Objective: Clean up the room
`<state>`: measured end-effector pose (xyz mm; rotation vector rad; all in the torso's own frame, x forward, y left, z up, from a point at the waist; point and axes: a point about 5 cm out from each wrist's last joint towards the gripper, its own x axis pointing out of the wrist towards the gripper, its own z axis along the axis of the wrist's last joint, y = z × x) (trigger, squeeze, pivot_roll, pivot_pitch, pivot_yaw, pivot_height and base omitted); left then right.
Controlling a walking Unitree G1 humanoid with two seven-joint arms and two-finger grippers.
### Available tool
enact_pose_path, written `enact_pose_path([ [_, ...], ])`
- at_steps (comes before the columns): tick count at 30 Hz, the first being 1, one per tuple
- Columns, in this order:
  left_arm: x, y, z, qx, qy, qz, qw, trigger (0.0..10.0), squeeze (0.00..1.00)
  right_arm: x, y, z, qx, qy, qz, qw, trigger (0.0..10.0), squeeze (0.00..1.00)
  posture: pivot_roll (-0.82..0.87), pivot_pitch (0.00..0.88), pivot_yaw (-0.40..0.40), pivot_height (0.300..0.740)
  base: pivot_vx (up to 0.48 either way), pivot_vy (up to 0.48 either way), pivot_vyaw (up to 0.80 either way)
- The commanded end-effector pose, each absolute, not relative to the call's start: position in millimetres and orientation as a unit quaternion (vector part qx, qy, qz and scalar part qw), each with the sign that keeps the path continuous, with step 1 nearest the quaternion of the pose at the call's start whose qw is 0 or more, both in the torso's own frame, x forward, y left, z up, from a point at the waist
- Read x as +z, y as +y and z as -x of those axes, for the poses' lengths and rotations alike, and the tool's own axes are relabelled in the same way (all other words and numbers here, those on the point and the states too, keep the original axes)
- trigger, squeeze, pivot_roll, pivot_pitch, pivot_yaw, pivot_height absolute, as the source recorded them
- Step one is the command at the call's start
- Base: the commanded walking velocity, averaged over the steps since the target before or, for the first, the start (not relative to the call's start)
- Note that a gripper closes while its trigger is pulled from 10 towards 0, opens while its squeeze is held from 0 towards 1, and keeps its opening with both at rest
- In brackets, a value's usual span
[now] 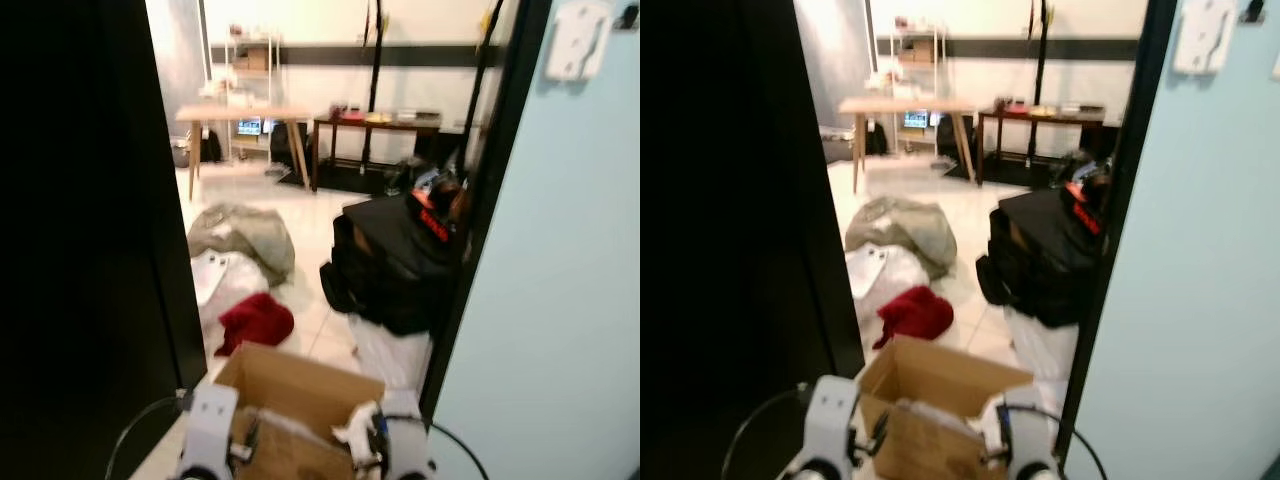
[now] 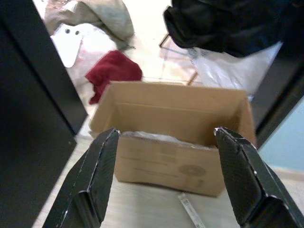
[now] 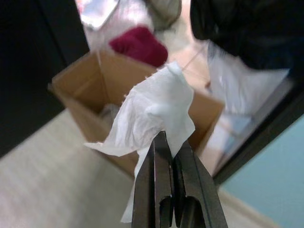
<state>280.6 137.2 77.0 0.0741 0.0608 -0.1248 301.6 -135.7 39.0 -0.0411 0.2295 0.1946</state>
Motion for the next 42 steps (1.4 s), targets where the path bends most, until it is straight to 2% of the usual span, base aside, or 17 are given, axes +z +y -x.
enact_pose_path([
  [1, 73.2, 144.0, -277.8, -0.055, 0.039, -0.038, 0.997, 10.0, 0.00, 33.2, -128.8, -297.1, 0.102, 0.125, 0.010, 0.987, 10.0, 0.00, 0.05, 0.083, -0.038, 0.740, 0.337, 0.000, 0.00],
  [9, 73.4, 143.6, -278.2, -0.055, 0.039, -0.037, 0.997, 10.0, 0.00, 32.5, -130.5, -296.8, 0.094, 0.128, 0.003, 0.987, 10.0, 0.00, 0.05, 0.085, -0.037, 0.740, 0.336, 0.000, 0.00],
  [15, 73.7, 143.1, -278.7, -0.056, 0.039, -0.037, 0.997, 10.0, 0.00, 32.4, -131.2, -296.9, 0.096, 0.128, 0.002, 0.987, 10.0, 0.00, 0.05, 0.087, -0.037, 0.740, 0.337, 0.000, -0.73],
  [42, 74.9, 143.1, -281.4, -0.063, 0.040, -0.038, 0.996, 10.0, 0.00, 32.8, -128.5, -297.6, 0.092, 0.127, 0.004, 0.988, 10.0, 0.00, 0.06, 0.097, -0.016, 0.740, 0.333, 0.000, 0.00],
])
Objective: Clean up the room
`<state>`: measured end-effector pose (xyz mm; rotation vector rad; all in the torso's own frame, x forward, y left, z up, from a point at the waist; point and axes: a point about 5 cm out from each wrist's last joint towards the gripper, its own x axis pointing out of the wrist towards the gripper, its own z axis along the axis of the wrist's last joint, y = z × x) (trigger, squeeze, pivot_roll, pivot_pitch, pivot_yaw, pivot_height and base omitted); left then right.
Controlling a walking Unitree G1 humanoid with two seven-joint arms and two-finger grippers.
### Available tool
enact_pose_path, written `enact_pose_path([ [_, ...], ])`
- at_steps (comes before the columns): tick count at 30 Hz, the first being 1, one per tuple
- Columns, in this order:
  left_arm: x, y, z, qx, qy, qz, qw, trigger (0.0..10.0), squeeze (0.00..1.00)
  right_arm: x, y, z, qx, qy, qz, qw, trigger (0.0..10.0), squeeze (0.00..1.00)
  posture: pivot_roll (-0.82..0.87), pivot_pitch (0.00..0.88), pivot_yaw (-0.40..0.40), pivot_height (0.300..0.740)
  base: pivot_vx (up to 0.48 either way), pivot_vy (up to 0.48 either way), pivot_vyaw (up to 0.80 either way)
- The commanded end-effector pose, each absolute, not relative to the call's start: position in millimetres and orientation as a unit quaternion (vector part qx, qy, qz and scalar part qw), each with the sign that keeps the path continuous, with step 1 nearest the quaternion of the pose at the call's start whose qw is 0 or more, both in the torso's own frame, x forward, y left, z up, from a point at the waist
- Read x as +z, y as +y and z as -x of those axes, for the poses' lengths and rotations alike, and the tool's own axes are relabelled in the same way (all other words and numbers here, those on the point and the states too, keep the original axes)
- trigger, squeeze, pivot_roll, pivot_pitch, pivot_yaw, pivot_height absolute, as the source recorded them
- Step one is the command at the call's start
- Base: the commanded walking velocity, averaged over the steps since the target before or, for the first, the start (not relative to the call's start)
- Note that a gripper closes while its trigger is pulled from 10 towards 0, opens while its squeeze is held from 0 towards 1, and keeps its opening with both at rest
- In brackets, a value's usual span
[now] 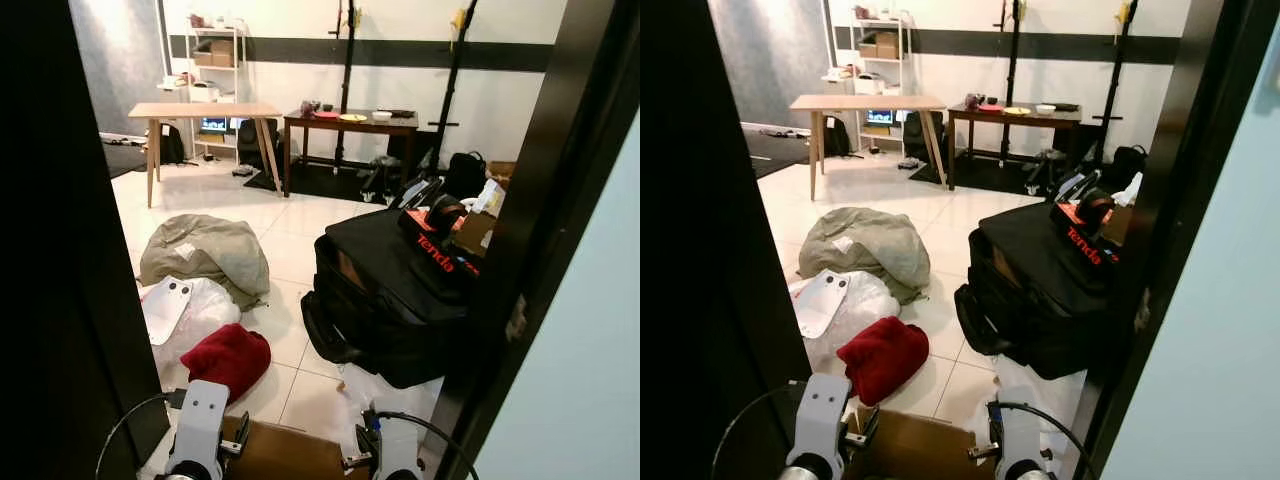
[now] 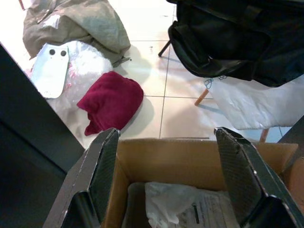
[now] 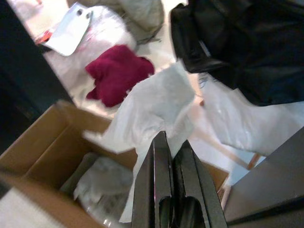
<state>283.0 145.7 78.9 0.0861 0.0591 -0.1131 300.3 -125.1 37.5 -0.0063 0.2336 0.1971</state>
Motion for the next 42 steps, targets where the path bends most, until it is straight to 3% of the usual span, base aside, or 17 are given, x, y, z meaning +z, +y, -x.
enact_pose_path([
  [1, 74.8, 142.8, -281.3, -0.068, 0.041, -0.042, 0.996, 10.0, 0.00, 32.8, -128.5, -297.6, 0.088, 0.126, 0.003, 0.988, 10.0, 0.00, 0.06, 0.097, -0.009, 0.740, 0.000, 0.000, 0.00],
  [28, 72.3, 141.3, -290.6, -0.076, 0.057, -0.053, 0.994, 10.0, 0.00, 36.1, -131.7, -301.5, 0.087, 0.122, 0.010, 0.989, 10.0, 0.00, 0.05, 0.093, -0.017, 0.740, 0.000, -0.040, 0.00],
  [36, 68.8, 153.4, -291.8, -0.069, 0.070, -0.060, 0.993, 10.0, 0.00, 33.2, -120.4, -305.0, 0.132, 0.149, 0.024, 0.980, 10.0, 0.00, 0.04, 0.093, -0.036, 0.740, 0.000, 0.000, 0.00],
  [42, 65.2, 151.4, -290.2, -0.119, 0.081, -0.101, 0.984, 10.0, 0.00, 21.0, -111.8, -302.7, 0.193, 0.201, 0.061, 0.958, 10.0, 0.00, 0.04, 0.122, -0.041, 0.740, 0.000, 0.000, 0.00],
])
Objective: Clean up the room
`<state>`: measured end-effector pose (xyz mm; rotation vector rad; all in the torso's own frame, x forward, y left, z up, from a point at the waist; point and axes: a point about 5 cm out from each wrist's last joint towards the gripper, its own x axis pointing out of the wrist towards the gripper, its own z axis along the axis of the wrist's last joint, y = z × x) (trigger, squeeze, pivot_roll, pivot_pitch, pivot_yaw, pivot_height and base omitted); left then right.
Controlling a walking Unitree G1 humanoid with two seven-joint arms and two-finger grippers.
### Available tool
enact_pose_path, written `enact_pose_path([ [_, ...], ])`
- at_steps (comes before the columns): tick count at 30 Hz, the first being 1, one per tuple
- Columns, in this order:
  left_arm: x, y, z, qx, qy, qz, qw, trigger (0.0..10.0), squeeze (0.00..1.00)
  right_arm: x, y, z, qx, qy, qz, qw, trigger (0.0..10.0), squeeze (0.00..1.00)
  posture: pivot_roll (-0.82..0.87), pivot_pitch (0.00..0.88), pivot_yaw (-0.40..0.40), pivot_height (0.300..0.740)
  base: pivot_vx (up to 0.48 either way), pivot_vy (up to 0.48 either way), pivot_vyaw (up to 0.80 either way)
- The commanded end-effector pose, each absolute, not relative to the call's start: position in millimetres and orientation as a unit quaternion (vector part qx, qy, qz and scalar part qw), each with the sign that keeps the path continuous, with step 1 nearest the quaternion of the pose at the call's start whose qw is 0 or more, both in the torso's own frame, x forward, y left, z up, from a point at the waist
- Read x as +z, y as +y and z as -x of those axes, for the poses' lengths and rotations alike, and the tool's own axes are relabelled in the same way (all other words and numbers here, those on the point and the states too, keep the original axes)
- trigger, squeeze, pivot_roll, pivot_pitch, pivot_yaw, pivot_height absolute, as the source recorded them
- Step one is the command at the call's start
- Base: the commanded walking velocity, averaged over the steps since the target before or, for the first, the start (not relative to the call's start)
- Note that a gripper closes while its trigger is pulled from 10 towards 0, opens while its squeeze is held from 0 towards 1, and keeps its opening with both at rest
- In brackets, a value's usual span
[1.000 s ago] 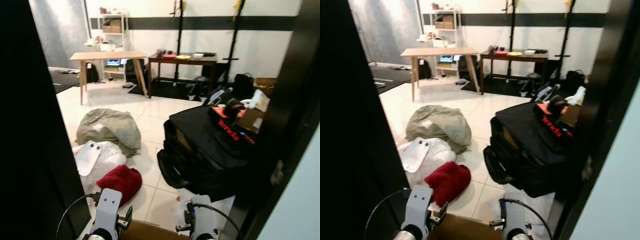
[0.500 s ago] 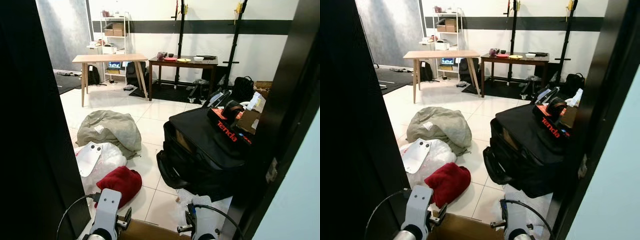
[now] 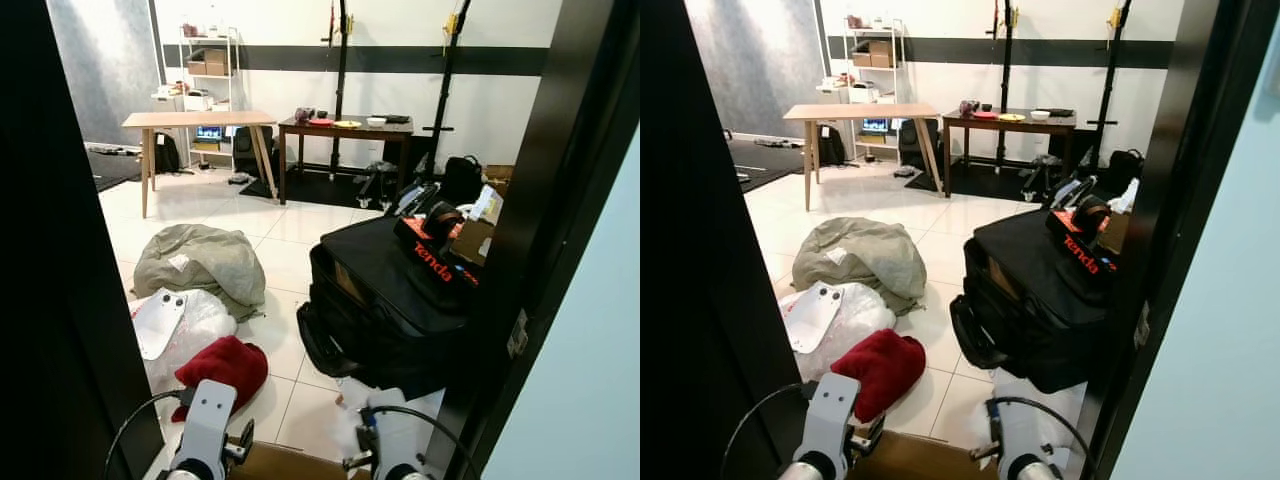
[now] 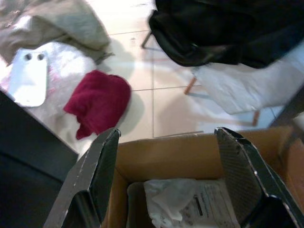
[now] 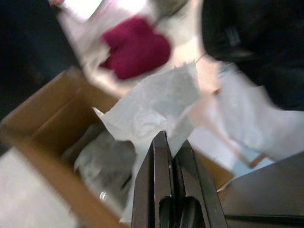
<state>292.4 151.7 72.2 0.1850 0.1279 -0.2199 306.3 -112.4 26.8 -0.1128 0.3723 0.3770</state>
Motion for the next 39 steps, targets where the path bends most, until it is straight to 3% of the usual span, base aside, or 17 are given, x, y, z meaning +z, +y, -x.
enact_pose_path([
  [1, 64.7, 150.7, -290.1, -0.134, 0.083, -0.112, 0.981, 10.0, 0.00, 20.4, -108.9, -304.8, 0.208, 0.208, 0.077, 0.953, 10.0, 0.00, 0.04, 0.126, -0.042, 0.740, 0.000, 0.000, 0.00],
  [6, 68.2, 151.6, -293.3, -0.172, 0.076, -0.149, 0.971, 10.0, 0.00, 29.0, -102.9, -318.7, 0.227, 0.215, 0.106, 0.944, 10.0, 0.00, 0.04, 0.180, -0.062, 0.740, 0.000, 0.000, 0.00],
  [8, 78.3, 156.1, -298.1, -0.206, 0.060, -0.188, 0.959, 10.0, 0.00, 37.0, -99.7, -329.8, 0.246, 0.232, 0.137, 0.931, 10.0, 0.00, 0.05, 0.290, -0.102, 0.740, 0.000, 0.000, 0.00],
  [15, 88.5, 161.2, -299.5, -0.232, 0.049, -0.216, 0.947, 10.0, 0.00, 42.4, -98.2, -335.3, 0.271, 0.240, 0.175, 0.916, 10.0, 0.00, 0.06, 0.331, -0.120, 0.740, 0.000, 0.000, 0.00],
  [16, 92.5, 165.2, -298.8, -0.240, 0.045, -0.231, 0.942, 10.0, 0.00, 45.3, -99.1, -338.1, 0.270, 0.238, 0.179, 0.916, 10.0, 0.00, 0.08, 0.395, -0.134, 0.740, 0.000, 0.000, 0.00],
  [18, 103.6, 172.5, -296.9, -0.255, 0.031, -0.252, 0.933, 10.0, 0.00, 49.4, -100.3, -342.2, 0.267, 0.237, 0.187, 0.915, 10.0, 0.00, 0.10, 0.431, -0.132, 0.740, 0.000, 0.000, 0.00],
  [39, 132.0, 146.8, -275.0, -0.343, -0.048, -0.203, 0.916, 10.0, 0.00, 50.0, -98.4, -344.6, 0.251, 0.242, 0.192, 0.917, 10.0, 0.00, 0.15, 0.458, -0.107, 0.740, 0.000, 0.000, 0.00],
])
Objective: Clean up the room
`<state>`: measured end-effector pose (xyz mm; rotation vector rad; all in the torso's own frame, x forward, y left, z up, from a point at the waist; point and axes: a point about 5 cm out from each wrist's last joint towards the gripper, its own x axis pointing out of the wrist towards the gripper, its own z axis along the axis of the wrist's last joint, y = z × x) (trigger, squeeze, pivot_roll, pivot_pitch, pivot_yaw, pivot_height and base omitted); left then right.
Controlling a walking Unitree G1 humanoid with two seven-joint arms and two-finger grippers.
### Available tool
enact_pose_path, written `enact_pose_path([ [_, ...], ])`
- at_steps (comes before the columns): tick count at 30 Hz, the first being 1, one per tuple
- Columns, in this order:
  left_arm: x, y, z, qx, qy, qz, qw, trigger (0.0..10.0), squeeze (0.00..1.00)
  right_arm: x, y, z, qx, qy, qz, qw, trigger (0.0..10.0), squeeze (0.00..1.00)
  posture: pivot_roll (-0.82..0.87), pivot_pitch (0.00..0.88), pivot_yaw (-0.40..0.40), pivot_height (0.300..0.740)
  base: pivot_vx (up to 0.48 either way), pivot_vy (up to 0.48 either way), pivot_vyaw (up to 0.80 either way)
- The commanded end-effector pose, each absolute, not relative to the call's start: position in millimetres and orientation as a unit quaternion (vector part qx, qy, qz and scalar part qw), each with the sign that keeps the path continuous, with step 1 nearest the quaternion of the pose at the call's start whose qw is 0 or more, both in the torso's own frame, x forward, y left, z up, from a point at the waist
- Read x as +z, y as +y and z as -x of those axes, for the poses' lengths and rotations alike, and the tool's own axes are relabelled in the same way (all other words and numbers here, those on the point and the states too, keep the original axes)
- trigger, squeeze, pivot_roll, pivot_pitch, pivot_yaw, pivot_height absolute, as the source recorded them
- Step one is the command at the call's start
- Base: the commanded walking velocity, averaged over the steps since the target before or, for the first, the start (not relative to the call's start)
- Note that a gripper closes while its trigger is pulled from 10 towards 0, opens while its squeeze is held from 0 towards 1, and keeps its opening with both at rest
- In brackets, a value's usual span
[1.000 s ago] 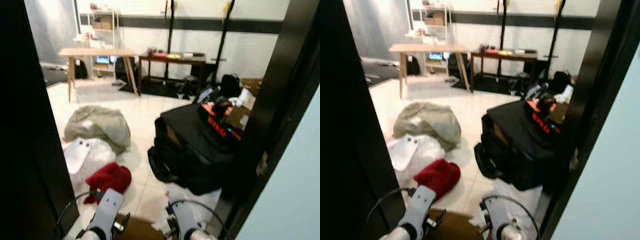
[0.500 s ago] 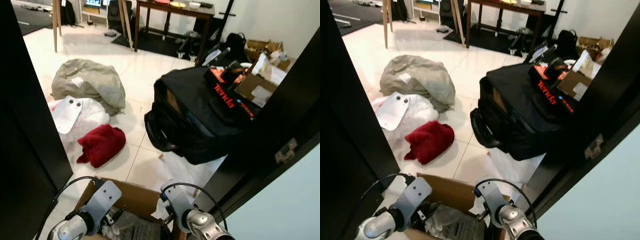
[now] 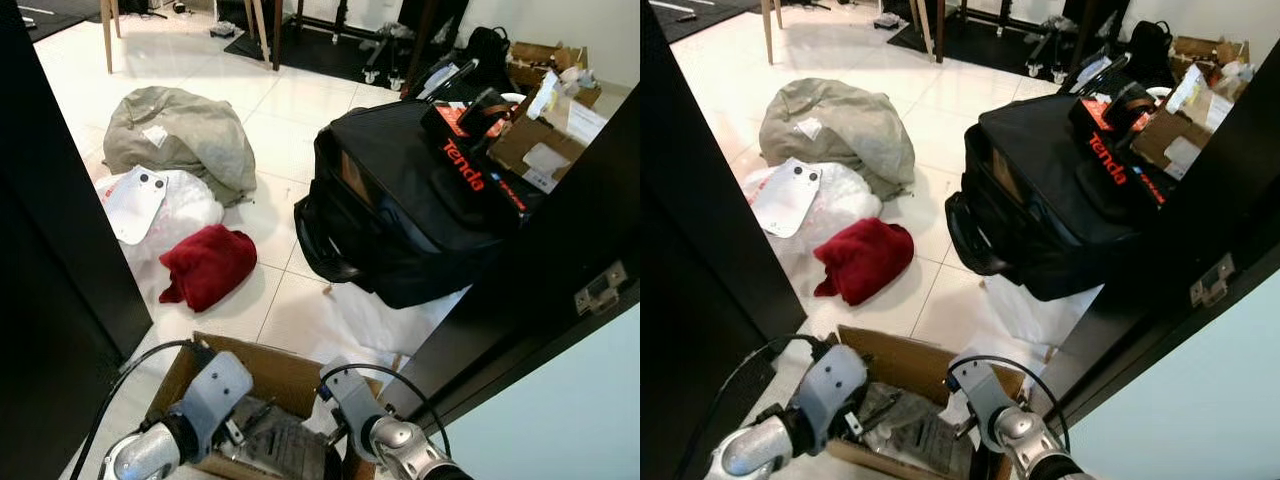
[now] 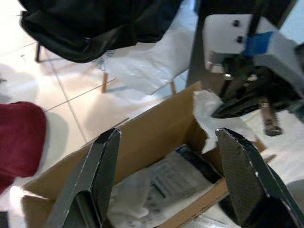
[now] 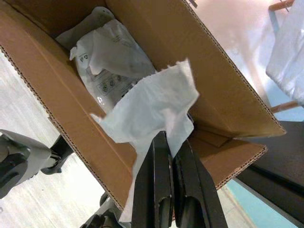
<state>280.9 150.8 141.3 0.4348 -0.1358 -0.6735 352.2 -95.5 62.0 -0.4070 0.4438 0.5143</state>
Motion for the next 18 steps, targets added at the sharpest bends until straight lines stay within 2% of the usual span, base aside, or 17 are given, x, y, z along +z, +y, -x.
enact_pose_path([
  [1, 129.1, 145.2, -272.5, -0.356, -0.041, -0.208, 0.910, 10.0, 0.00, 49.2, -97.2, -343.8, 0.258, 0.245, 0.190, 0.915, 10.0, 0.00, 0.15, 0.457, -0.106, 0.740, 0.000, 0.000, 0.00],
  [11, 122.5, 137.1, -258.1, -0.422, -0.010, -0.178, 0.889, 10.0, 0.00, 46.5, -92.3, -340.7, 0.279, 0.258, 0.171, 0.909, 10.0, 0.00, 0.15, 0.454, -0.097, 0.740, 0.000, 0.000, 0.00],
  [18, 121.6, 137.6, -257.1, -0.427, -0.004, -0.182, 0.886, 10.0, 0.00, 44.0, -89.3, -338.1, 0.293, 0.265, 0.170, 0.903, 10.0, 0.00, 0.15, 0.456, -0.098, 0.740, 0.000, 0.000, 0.00],
])
